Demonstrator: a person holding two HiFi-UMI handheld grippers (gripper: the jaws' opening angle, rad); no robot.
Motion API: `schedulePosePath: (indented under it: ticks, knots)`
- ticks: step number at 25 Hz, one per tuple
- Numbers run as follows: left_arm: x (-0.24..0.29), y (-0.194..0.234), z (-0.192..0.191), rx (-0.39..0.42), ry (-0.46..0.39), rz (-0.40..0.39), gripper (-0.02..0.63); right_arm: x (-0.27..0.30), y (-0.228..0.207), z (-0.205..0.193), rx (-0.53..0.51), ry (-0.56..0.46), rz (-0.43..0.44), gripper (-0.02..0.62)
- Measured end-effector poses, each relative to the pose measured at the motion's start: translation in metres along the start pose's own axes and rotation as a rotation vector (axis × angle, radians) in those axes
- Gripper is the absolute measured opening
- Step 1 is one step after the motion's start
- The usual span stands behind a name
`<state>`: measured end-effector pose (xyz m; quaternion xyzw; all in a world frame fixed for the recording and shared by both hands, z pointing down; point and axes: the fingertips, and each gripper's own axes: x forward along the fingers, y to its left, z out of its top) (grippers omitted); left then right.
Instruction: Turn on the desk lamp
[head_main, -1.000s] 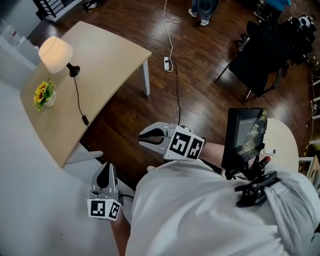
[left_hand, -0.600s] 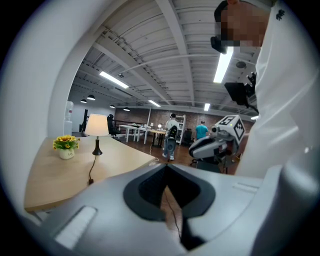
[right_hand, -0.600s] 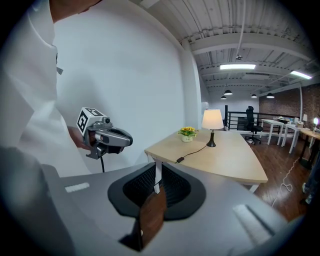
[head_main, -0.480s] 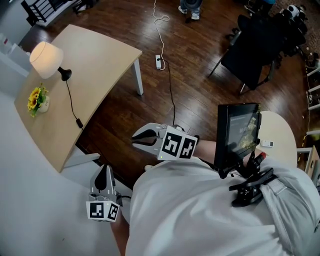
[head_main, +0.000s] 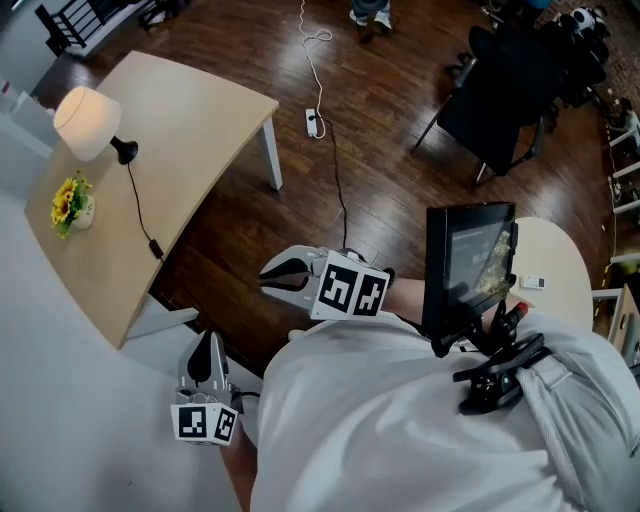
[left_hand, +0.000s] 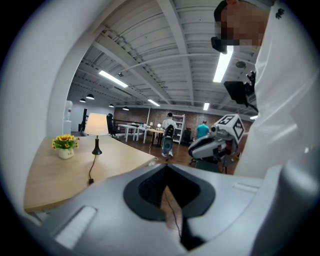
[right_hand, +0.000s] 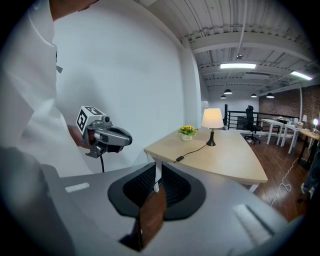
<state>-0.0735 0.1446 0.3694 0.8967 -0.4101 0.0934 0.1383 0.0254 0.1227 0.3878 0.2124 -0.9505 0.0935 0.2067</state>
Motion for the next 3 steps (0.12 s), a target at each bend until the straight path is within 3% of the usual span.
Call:
schedulePosePath:
  ticks: [3]
  knots:
    - [0.0001,0.0019,0.0005,0.002,0.002,0.002,0.018,0.0013,-0.0012,0.0002,0.000,0.003,-0.001,0.028]
